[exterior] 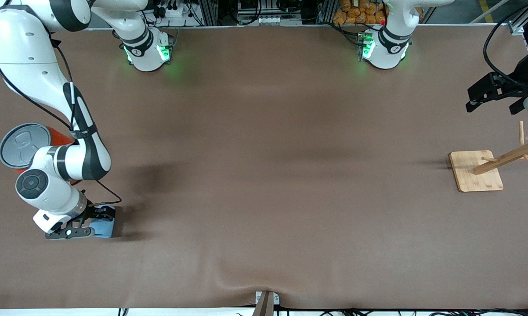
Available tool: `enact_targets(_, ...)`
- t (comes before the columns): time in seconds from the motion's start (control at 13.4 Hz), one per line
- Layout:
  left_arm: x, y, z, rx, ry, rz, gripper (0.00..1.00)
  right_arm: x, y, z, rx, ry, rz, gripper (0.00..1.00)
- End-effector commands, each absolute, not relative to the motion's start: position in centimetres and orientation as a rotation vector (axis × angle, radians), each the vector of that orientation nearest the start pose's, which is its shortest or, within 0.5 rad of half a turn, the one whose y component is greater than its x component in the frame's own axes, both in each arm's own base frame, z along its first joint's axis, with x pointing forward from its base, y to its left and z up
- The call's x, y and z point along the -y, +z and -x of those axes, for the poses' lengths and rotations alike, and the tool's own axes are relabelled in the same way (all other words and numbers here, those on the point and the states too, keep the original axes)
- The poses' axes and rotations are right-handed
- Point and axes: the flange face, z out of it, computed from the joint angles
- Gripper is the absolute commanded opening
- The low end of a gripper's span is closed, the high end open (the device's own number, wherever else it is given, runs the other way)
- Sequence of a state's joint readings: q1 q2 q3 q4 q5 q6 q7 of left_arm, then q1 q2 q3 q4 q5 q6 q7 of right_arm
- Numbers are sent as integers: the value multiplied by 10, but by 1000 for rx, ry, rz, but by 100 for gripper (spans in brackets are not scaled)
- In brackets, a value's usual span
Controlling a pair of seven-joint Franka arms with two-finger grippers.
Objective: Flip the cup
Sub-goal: 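Grasp the blue cup with the right gripper while the left gripper advances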
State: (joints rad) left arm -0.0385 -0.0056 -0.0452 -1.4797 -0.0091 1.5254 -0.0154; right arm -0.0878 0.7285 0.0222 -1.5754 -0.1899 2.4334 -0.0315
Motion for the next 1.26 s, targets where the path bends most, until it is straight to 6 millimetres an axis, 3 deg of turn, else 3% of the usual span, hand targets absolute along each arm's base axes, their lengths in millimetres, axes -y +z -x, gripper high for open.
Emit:
enact_targets(0.0,55,654,-552,-158,-32,3179,100,60,204,-716,134,-217,3247,100)
enact_targets(0.15,65,640,-558,-182,8,3180,100,55,198,-715,74,-203,3213,100)
enact_targets(0.3,63,625,-565,-170,56,3195,100,58,195,-715,42,-201,3197,100)
enact_targets(0.52,67,583,-588,-157,149,3257,100,59,191,-716,39,-237,3194,95)
enact_targets(0.74,76,541,-613,-158,166,3279,100,59,199,-718,53,-252,3194,94)
enact_targets(0.97,92,504,-632,-181,164,3284,100,45,215,-722,100,-277,3196,91)
enact_targets(1.19,100,484,-641,-192,176,3285,100,37,214,-722,117,-273,3194,83)
